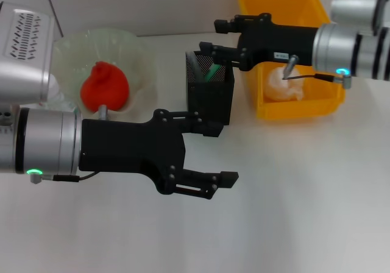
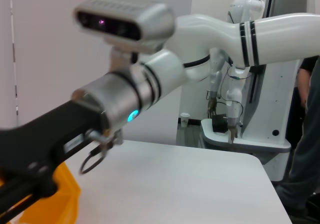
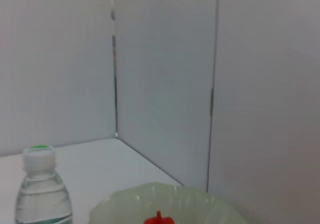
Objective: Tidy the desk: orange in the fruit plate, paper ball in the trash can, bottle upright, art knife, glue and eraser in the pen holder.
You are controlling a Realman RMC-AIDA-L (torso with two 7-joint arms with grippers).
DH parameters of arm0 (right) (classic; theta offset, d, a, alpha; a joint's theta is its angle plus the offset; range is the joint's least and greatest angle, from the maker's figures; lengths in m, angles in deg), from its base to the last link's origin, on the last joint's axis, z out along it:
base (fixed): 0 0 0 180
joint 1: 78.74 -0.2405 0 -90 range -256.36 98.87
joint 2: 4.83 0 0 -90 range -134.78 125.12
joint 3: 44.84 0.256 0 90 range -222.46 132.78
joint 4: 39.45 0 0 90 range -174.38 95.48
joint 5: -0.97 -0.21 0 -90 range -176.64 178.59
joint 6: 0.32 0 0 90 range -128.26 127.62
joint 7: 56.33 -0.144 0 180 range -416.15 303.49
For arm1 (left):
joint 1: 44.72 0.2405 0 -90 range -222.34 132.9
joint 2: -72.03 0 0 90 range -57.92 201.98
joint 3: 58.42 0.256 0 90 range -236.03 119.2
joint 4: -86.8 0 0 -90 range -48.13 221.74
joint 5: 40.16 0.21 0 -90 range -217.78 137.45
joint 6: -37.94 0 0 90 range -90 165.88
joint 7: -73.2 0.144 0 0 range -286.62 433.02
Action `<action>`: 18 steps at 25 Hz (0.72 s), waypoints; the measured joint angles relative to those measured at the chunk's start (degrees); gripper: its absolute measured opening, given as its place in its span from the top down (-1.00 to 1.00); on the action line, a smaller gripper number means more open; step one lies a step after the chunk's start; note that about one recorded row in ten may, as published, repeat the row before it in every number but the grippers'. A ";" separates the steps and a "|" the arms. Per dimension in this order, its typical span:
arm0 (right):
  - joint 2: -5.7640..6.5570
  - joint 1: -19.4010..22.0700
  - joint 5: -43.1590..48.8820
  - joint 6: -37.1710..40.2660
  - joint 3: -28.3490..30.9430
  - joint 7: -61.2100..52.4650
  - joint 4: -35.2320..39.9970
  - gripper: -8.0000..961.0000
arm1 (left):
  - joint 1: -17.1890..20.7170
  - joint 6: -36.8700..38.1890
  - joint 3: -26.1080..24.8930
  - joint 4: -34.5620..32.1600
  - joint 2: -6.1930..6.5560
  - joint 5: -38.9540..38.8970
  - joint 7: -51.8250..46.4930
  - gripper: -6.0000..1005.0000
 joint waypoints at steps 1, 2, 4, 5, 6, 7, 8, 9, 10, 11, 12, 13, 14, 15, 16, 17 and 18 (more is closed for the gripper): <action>0.01 0.99 -0.05 1.22 0.01 -0.09 1.70 -0.11 | 0.00 0.00 -0.14 0.01 0.01 0.00 0.05 -0.68; 0.00 1.89 -0.08 2.38 0.01 -0.36 3.23 -0.12 | 0.00 -0.01 -0.25 0.01 0.04 -0.01 0.07 -0.68; 0.00 3.89 -0.13 4.62 0.03 -1.19 6.80 -0.15 | 0.06 -0.02 -0.50 0.01 0.12 -0.01 0.07 -0.68; 0.00 5.55 -0.15 6.09 0.05 -1.93 9.42 -0.17 | 0.06 -0.02 -0.50 0.01 0.12 -0.01 0.07 -0.68; 0.01 6.04 -0.15 6.56 0.05 -2.15 10.16 -0.18 | 0.11 -0.02 -0.67 0.01 0.16 -0.01 0.08 -0.68; 0.01 7.12 -0.15 7.56 0.06 -2.48 11.92 -0.20 | 0.11 -0.02 -0.67 0.01 0.16 -0.01 0.08 -0.68; 0.00 8.08 -0.15 8.38 0.05 -2.70 13.23 -0.21 | 0.40 -0.08 -1.64 0.06 0.25 0.01 0.09 -0.68; 0.00 9.26 -0.14 9.21 0.07 -2.85 15.02 -0.23 | 0.58 -0.10 -2.34 0.09 0.29 0.10 0.10 -0.68; -0.01 10.49 -0.15 9.90 0.07 -3.14 16.78 -0.24 | 0.58 -0.10 -2.34 0.09 0.29 0.10 0.10 -0.68; -0.03 11.64 -0.16 10.38 0.06 -3.48 18.42 -0.32 | 0.79 -0.11 -2.82 0.11 0.34 0.24 0.11 -0.68; -0.08 12.63 -0.16 10.71 0.03 -3.94 20.06 -0.39 | 1.27 -0.11 -3.86 0.15 0.43 0.40 0.12 -0.68; -0.11 13.58 -0.16 11.03 0.02 -4.39 21.46 -0.47 | 1.49 -0.11 -4.25 0.17 0.46 0.41 0.12 -0.68; -0.24 15.61 -0.16 11.99 0.02 -5.05 24.41 -0.47 | 1.81 -0.09 -4.81 0.19 0.50 0.42 0.12 -0.68; -0.29 16.45 -0.16 12.57 0.03 -5.21 25.53 -0.47 | 2.44 0.03 -5.93 0.19 0.54 0.44 0.13 -0.68; -0.29 16.45 -0.16 12.57 0.03 -5.21 25.53 -0.47 | 2.61 0.09 -6.17 0.20 0.55 0.46 0.14 -0.68; -0.31 17.21 -0.16 13.23 0.06 -5.45 26.62 -0.47 | 2.74 0.11 -6.36 0.22 0.57 0.48 0.15 -0.68; -0.32 17.81 -0.16 14.01 0.09 -5.83 27.52 -0.48 | 3.14 0.16 -6.80 0.24 0.61 0.51 0.17 -0.68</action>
